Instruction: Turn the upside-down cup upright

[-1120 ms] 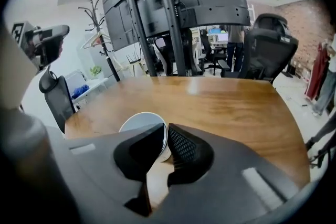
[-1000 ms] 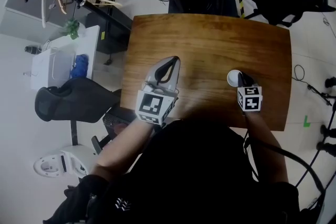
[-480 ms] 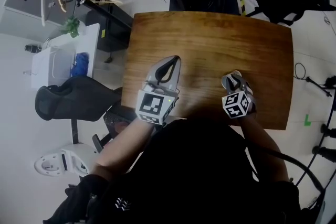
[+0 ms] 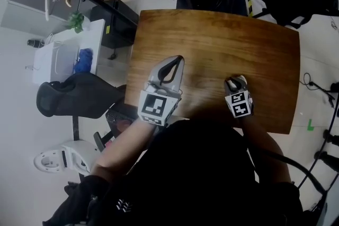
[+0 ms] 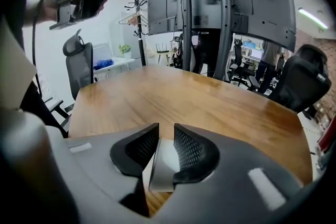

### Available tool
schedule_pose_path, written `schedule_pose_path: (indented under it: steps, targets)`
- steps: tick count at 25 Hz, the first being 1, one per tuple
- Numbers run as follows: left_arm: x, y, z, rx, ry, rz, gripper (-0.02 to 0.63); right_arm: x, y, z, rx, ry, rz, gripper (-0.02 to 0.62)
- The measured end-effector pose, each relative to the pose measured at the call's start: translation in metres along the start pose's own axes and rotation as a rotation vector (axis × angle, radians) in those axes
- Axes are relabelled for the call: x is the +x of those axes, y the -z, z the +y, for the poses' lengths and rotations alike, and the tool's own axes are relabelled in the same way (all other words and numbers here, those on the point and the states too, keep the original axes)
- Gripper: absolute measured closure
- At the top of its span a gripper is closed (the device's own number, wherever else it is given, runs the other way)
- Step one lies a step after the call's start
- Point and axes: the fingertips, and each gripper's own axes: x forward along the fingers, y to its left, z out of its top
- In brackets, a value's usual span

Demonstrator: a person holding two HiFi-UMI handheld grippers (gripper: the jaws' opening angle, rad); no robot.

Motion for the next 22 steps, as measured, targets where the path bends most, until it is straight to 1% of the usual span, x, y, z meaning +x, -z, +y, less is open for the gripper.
schedule_pose_path:
  steps: [2,4,5,7,9,10,11,12,14,16,18,19,20,21,22]
  targets:
    - [0.0,0.002,0.003,-0.005,-0.01,0.004,0.606,0.0,-0.002,-0.002,0.015,-0.02,-0.017,0.502]
    - [0.001,0.003,0.004,-0.006,-0.013,0.003,0.606,-0.004,-0.007,-0.005,0.033,-0.033,-0.049,0.477]
    - [0.001,0.002,0.003,-0.006,-0.011,0.001,0.606,-0.008,-0.011,-0.01,0.048,-0.028,-0.074,0.472]
    - [0.001,0.001,0.002,-0.008,-0.004,-0.001,0.606,-0.022,-0.015,-0.028,0.092,0.017,-0.128,0.471]
    - [0.002,0.003,0.004,-0.012,-0.009,0.005,0.606,-0.032,-0.006,-0.057,0.177,0.079,-0.14,0.466]
    - [0.003,0.003,0.005,-0.015,-0.012,0.005,0.606,-0.034,0.001,-0.071,0.239,0.095,-0.128,0.455]
    - [0.004,0.002,0.005,-0.018,-0.012,0.002,0.606,-0.035,0.01,-0.083,0.308,0.093,-0.112,0.427]
    - [0.006,0.0,0.004,-0.021,-0.01,-0.002,0.606,-0.036,0.017,-0.092,0.375,0.076,-0.095,0.417]
    - [0.008,-0.002,0.001,-0.023,-0.003,-0.008,0.606,-0.034,0.03,-0.095,0.479,0.007,-0.053,0.409]
    - [0.01,-0.003,-0.001,-0.021,0.001,-0.011,0.606,-0.029,0.039,-0.088,0.551,-0.069,-0.011,0.402]
    - [0.012,-0.003,-0.002,-0.017,0.004,-0.002,0.606,-0.025,0.044,-0.082,0.613,-0.113,0.004,0.397]
    - [0.013,-0.003,-0.003,-0.013,0.009,0.001,0.606,-0.024,0.043,-0.08,0.624,-0.12,0.002,0.399]
    - [0.014,-0.004,-0.004,-0.009,0.014,-0.001,0.606,-0.024,0.04,-0.079,0.61,-0.118,-0.003,0.418]
    - [0.016,-0.007,-0.005,-0.005,0.019,-0.008,0.606,-0.025,0.036,-0.076,0.575,-0.11,-0.008,0.458]
    - [0.017,-0.01,-0.006,-0.002,0.022,-0.013,0.606,-0.026,0.033,-0.074,0.532,-0.099,-0.01,0.476]
